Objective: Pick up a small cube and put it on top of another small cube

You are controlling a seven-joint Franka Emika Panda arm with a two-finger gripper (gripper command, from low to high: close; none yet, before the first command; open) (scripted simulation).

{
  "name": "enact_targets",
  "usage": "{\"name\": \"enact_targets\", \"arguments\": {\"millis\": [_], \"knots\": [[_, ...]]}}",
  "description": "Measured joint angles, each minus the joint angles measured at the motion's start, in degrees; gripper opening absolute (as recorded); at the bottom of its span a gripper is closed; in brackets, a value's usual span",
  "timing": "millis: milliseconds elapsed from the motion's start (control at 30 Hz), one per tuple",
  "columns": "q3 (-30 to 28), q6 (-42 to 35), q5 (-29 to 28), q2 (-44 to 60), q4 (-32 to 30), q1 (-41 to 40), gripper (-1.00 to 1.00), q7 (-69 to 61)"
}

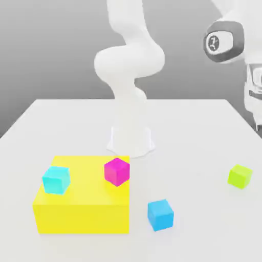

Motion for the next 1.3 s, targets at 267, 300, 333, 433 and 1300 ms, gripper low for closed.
{"name": "enact_targets", "arguments": {"millis": [267, 300, 333, 433, 1300], "knots": [[3.48, 8.15, -7.67, 13.79, -5.01, 8.9, 0.0, -12.07], [2.75, 9.67, -9.05, 15.81, -4.81, 9.51, 0.0, -11.53], [1.81, 11.25, -10.33, 17.86, -4.51, 10.25, 0.0, -10.82], [-1.66, 16.19, -12.8, 24.02, -3.39, 13.22, 0.0, -9.13], [-13.56, -10.3, -8.88, -10.04, -10.41, -7.61, -1.0, -33.07]]}}
